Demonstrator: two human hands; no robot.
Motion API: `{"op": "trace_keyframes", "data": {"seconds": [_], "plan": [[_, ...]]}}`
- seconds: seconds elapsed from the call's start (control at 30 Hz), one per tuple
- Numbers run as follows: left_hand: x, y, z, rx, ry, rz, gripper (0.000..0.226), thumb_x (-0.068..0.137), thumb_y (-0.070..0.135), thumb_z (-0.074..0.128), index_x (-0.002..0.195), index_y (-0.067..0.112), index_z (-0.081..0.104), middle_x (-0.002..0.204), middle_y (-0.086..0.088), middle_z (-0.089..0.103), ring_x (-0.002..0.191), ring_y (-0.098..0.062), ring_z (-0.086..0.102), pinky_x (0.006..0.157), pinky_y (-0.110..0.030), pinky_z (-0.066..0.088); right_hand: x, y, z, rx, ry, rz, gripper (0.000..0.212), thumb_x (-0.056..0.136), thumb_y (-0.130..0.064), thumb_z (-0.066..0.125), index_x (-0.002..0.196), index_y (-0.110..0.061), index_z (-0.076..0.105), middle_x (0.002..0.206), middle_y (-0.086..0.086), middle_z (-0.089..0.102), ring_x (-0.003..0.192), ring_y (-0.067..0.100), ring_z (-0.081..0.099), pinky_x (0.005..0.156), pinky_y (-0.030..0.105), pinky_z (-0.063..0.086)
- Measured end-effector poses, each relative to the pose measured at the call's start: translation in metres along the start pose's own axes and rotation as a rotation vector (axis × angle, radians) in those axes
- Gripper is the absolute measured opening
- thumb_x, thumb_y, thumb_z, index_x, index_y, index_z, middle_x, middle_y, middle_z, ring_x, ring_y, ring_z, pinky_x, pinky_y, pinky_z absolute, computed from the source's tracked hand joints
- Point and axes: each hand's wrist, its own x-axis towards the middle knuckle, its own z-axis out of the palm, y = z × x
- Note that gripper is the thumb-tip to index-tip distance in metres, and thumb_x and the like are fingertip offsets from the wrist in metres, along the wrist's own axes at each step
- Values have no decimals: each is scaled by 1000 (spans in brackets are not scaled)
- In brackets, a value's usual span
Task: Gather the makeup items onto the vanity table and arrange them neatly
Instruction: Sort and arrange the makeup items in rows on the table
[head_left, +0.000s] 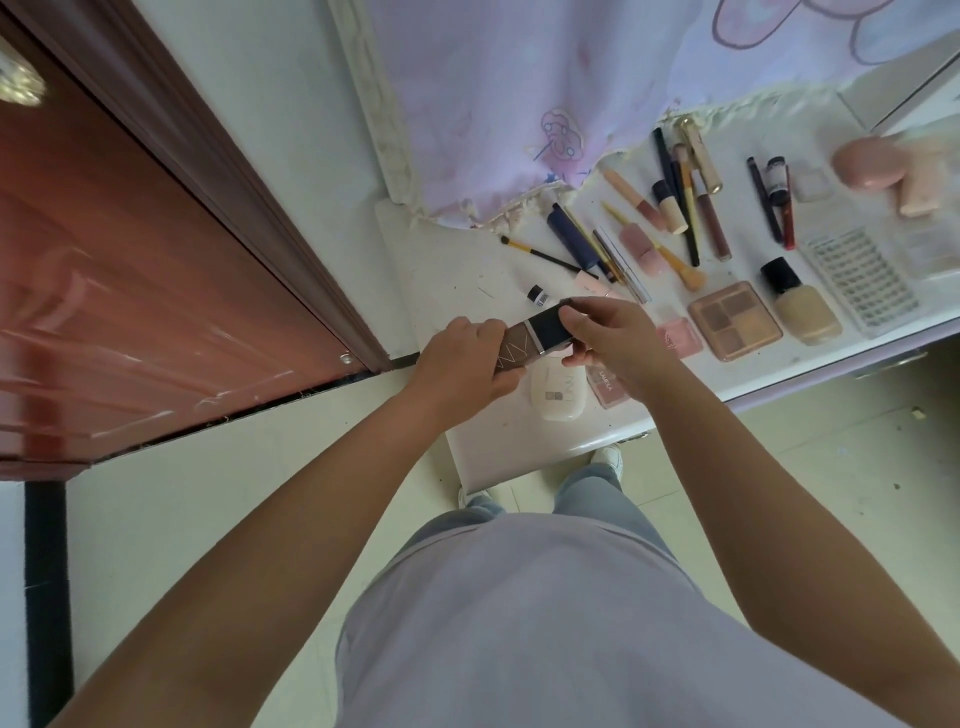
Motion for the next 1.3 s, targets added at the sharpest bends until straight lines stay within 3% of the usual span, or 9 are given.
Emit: {"op": "trace_keyframes", "data": {"seconds": [0.17, 0.27, 0.37, 0.5, 0.67, 0.87, 1.03, 1.17, 1.3], "plan": [[6, -5, -7, -16, -40, 21, 39, 86, 34, 54, 111, 5, 47, 100, -16, 53, 84, -22, 41, 67, -29, 31, 2, 2, 0, 0, 40, 10, 21, 91, -21, 51, 107, -12, 61, 85, 3, 63, 63, 13, 56, 66, 22, 56], [-4, -35, -9, -36, -26, -105, 38, 84, 31, 57, 107, 2, 50, 99, -23, 56, 89, -34, 52, 65, -30, 31, 7, -1, -45, 254, 364, 158, 14, 92, -27, 48, 90, -16, 58, 87, 6, 61, 69, 15, 62, 59, 24, 57], [-22, -75, -14, -53, -7, -247, 33, 83, 28, 59, 101, 1, 53, 93, -21, 60, 84, -33, 55, 63, -32, 35, 7, -1, -106, 188, 495, 157, 17, 93, -31, 45, 98, -17, 52, 88, 5, 61, 61, 6, 65, 52, 16, 52], [-23, -69, -6, -175, -63, -236, 27, 78, 28, 64, 95, 9, 57, 80, -4, 57, 73, -23, 51, 60, -28, 36, 17, -2, -74, 109, 332, 78, 13, 93, -29, 46, 88, -21, 55, 87, 5, 61, 71, 12, 60, 53, 16, 53], [-15, -37, 2, -529, -53, -202, 11, 79, 21, 64, 82, 16, 55, 64, 11, 50, 56, -6, 46, 51, -21, 36, 17, 0, 5, -124, 66, -13, 27, 94, -20, 44, 116, -12, 57, 74, -1, 57, 60, 11, 51, 74, 27, 50], [-16, -24, 15, -595, -45, -192, 16, 82, 28, 62, 87, 16, 53, 68, 12, 50, 61, -2, 45, 56, -18, 36, 14, 4, 20, -158, -4, 6, 28, 95, -25, 41, 113, -13, 58, 64, -3, 55, 56, 10, 49, 72, 23, 47], [-15, -19, 23, -659, -76, -179, 16, 89, 29, 53, 88, 13, 53, 65, 9, 46, 59, -5, 43, 55, -22, 34, 14, 0, 24, -330, -85, -41, 29, 94, -25, 42, 118, -15, 56, 67, -7, 55, 55, 6, 50, 48, 1, 38], [-13, -21, 25, -831, -144, -272, 22, 90, 26, 51, 106, 12, 53, 80, 7, 54, 73, -9, 51, 64, -23, 42, 15, 0, 18, -305, -112, -3, 33, 93, -26, 44, 125, -18, 51, 70, -10, 56, 58, 5, 52, 69, 18, 46], [-10, -22, 26, -875, -166, -275, 16, 87, 21, 56, 102, 17, 51, 91, 2, 56, 83, -11, 53, 69, -20, 44, 12, -2, 15, -326, -167, -27, 39, 93, -26, 46, 131, -24, 45, 83, -10, 59, 64, 4, 55, 81, 23, 45]]}}
